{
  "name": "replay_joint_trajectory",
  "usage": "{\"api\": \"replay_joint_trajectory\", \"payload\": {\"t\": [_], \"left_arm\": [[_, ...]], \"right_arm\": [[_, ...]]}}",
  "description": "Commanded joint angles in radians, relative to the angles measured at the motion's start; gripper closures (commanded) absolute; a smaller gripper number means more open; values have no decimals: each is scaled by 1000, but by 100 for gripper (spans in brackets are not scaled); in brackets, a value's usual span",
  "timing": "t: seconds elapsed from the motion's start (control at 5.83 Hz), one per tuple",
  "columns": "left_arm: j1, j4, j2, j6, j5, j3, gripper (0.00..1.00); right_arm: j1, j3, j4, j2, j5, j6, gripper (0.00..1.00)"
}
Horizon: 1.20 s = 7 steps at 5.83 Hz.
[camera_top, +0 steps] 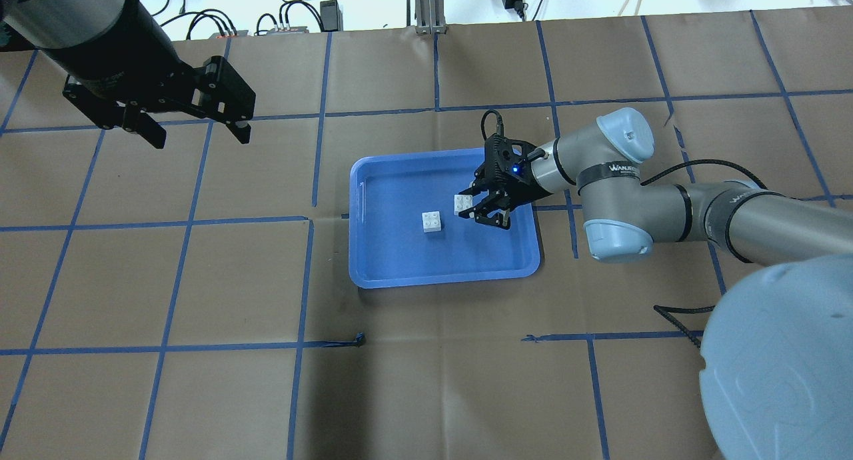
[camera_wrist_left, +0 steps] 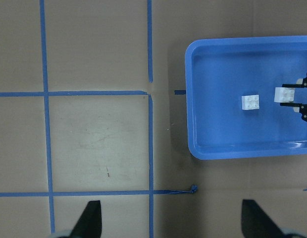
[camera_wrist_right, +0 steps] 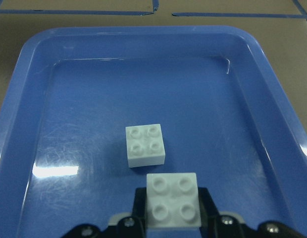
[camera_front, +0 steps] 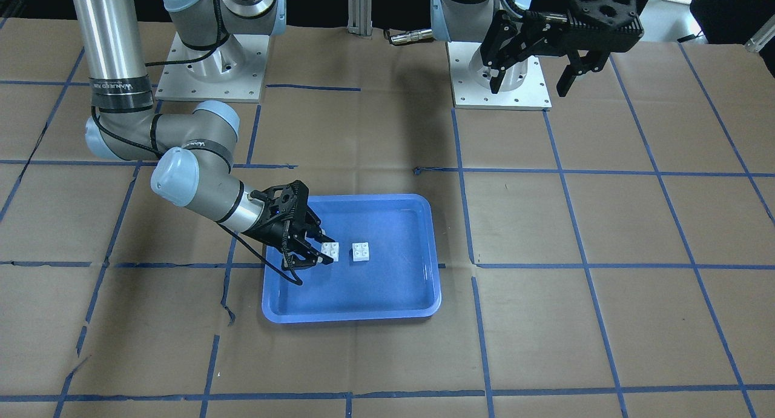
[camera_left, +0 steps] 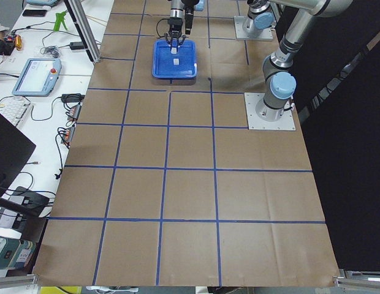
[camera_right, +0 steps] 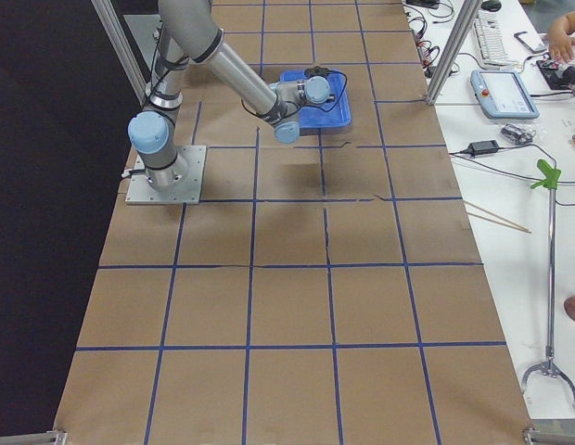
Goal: Assemble white blocks and place on blue tray
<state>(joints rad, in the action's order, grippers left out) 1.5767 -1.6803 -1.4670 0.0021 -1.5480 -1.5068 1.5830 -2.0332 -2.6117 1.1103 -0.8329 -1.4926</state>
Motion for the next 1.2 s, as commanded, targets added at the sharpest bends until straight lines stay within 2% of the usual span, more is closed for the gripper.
{"api": "replay_joint_trajectory", "payload": {"t": [0.0,1.03], "left_arm": [[0,4,5,7,-1,-10,0],[0,7,16,6,3,-15,0]], "right_arm": [[0,-1,1,-1,0,0,71],[0,-4,1,11,2,26,71]]}}
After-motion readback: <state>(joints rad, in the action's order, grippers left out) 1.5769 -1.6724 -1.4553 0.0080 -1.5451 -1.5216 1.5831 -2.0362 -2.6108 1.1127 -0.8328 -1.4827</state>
